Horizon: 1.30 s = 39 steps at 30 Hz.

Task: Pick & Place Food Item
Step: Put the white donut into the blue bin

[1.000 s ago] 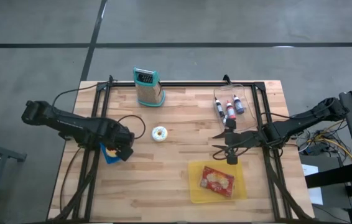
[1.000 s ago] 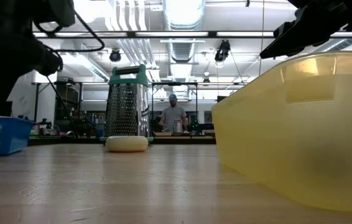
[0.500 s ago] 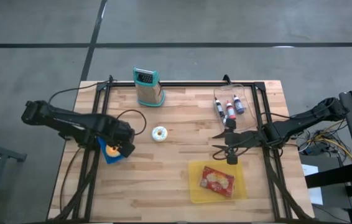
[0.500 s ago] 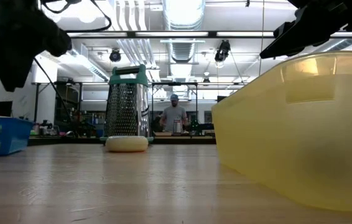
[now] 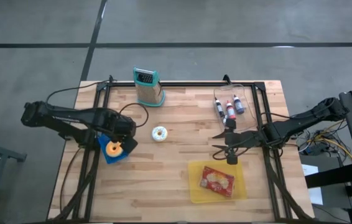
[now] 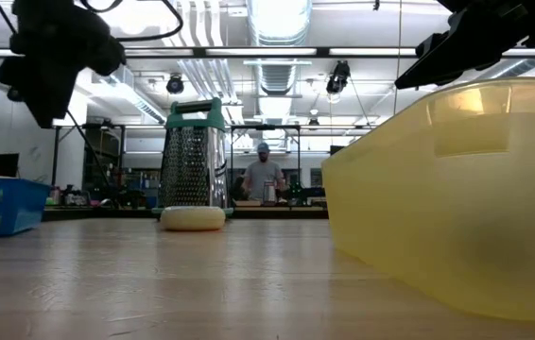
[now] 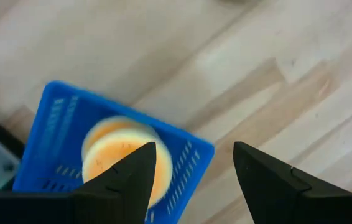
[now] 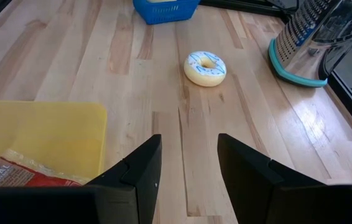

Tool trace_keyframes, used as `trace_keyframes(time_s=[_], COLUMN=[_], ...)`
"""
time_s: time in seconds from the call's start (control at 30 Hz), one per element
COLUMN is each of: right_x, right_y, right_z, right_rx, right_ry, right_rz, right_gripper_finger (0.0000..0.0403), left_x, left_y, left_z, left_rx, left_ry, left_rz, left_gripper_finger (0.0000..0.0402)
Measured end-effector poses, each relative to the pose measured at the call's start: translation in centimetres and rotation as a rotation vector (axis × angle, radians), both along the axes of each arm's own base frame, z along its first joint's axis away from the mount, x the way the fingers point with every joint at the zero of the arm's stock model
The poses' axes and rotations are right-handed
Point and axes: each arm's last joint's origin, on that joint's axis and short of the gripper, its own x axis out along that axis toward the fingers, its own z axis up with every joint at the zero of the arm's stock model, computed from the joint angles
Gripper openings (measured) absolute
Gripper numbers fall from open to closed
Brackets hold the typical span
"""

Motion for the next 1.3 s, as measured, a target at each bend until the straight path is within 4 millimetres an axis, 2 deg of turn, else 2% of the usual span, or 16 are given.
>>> trace_keyframes(time_s=[0.53, 0.8, 1.3], right_x=[0.0, 0.0, 0.0], right_y=[0.0, 0.0, 0.0], right_z=[0.0, 0.0, 0.0], right_rx=[0.000, 0.000, 0.000], right_ry=[0.000, 0.000, 0.000], right_rz=[0.000, 0.000, 0.001], right_gripper_finger=[0.0150, 0.0150, 0.0150], left_x=[1.9, 3.5, 7.7], left_y=[2.4, 2.9, 4.1], left_z=[0.4, 0.3, -1.1], left_rx=[0.091, 0.141, 0.188], left_ry=[-0.191, -0.287, -0.248], left_rz=[-0.072, -0.182, -0.266], left_gripper_finger=[0.0222, 0.0222, 0.0222])
